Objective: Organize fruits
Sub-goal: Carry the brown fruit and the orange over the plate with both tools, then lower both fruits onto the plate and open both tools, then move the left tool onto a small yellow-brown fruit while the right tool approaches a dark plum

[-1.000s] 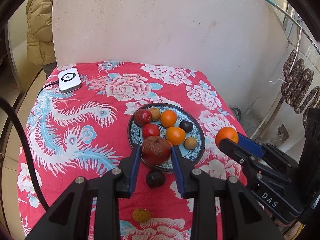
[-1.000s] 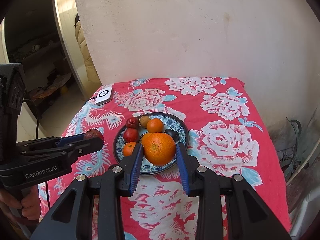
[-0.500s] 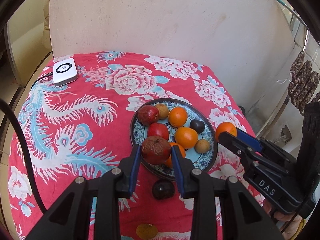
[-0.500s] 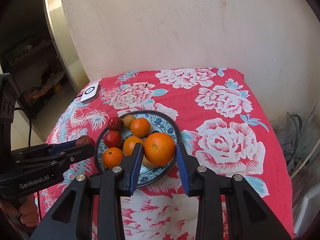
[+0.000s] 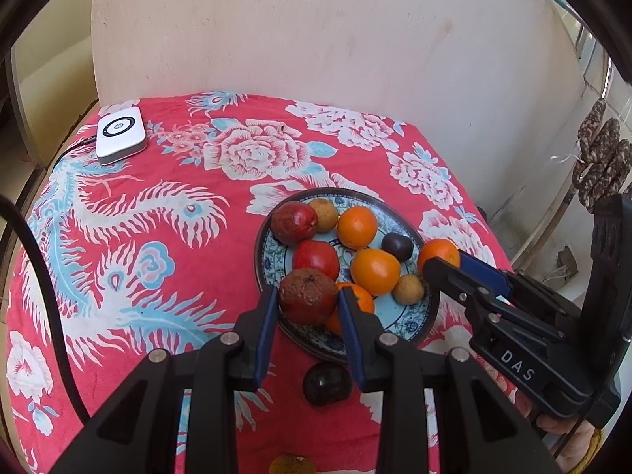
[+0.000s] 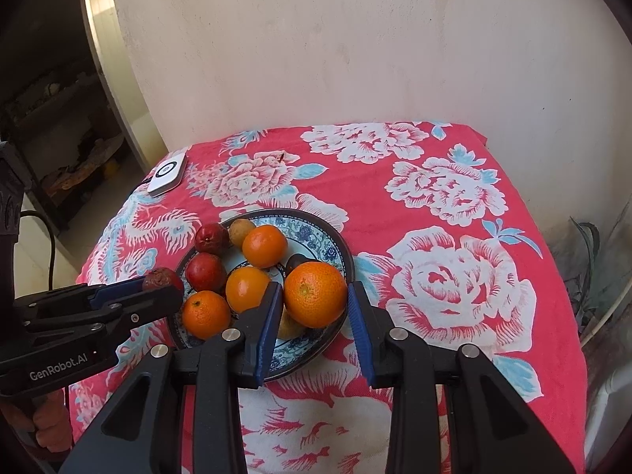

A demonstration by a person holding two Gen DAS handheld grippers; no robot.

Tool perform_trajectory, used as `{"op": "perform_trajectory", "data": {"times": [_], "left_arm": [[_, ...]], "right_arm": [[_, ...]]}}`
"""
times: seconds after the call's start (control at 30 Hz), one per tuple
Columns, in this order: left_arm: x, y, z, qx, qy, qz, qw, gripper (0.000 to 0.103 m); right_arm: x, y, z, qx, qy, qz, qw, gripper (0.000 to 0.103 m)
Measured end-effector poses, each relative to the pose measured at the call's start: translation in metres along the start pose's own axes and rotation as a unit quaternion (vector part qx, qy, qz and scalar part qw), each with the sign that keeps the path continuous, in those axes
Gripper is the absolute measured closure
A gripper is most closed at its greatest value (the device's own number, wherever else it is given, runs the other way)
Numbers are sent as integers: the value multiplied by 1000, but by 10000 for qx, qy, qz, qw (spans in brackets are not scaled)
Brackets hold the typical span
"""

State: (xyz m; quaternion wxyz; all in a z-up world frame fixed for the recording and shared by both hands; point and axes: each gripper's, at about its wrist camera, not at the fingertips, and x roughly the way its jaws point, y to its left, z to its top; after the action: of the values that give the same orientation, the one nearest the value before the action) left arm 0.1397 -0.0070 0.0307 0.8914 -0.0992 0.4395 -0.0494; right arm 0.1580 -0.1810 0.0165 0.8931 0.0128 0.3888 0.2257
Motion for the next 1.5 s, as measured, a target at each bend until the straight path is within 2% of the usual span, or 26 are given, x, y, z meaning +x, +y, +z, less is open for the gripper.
{"op": "perform_trajectory", "data": {"times": [0.5,0.7,0.93,1.5], "left_arm": [[3,-3,-1,82,-21,56,9999,71],[0,-5,-1,99,-28,49,9999,69],[-10,-6,-4,134,-111,21,9998,60],[-43,-1,-27,145,-155,63,9998,59]], "right_arm": [[5,3,-1,-69,66,38,9999,68],[3,4,-2,-80,-9,58,10000,58],[-11,8,-1,-139,-174,51,9997,55],[-45,34,-25,-256,-332,207,9989,55]]}}
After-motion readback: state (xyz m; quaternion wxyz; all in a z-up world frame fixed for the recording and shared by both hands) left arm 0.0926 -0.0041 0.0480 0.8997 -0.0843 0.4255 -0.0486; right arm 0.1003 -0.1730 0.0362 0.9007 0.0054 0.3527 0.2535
